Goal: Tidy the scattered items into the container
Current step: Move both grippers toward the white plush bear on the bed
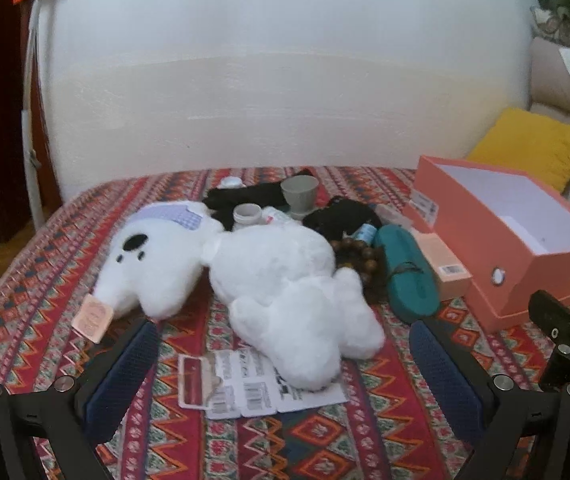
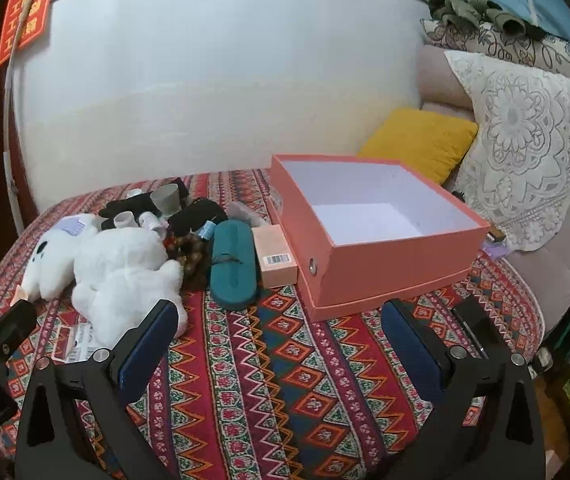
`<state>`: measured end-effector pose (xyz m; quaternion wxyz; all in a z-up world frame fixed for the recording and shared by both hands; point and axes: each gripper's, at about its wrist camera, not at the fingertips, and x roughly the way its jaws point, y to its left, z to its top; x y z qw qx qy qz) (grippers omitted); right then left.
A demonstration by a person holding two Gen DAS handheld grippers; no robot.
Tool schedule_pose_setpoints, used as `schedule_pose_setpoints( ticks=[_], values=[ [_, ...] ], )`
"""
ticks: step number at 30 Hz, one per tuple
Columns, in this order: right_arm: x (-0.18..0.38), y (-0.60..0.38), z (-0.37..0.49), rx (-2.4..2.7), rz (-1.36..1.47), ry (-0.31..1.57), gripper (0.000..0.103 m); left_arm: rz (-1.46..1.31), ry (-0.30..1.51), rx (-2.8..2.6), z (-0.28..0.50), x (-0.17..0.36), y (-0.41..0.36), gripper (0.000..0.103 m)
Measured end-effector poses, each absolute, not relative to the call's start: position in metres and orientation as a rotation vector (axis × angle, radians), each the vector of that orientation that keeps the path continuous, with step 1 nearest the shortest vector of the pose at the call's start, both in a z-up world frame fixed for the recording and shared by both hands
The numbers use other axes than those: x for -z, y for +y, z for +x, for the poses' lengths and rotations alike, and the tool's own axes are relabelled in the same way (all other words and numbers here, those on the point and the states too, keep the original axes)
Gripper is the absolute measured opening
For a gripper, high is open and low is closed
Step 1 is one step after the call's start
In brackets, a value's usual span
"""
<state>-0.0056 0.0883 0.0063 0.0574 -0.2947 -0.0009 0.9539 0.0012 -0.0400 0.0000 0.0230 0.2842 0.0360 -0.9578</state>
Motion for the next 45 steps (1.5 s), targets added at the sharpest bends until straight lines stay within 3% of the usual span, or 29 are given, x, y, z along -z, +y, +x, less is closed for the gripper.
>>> schedule_pose_setpoints(
  ticks=[45],
  values=[
    [0.007, 0.078, -0.012, -2.981, -0.937, 0.045, 0.103, 0.923, 0.158, 2.858, -0.004, 0.016, -0.067, 0.103]
  ],
)
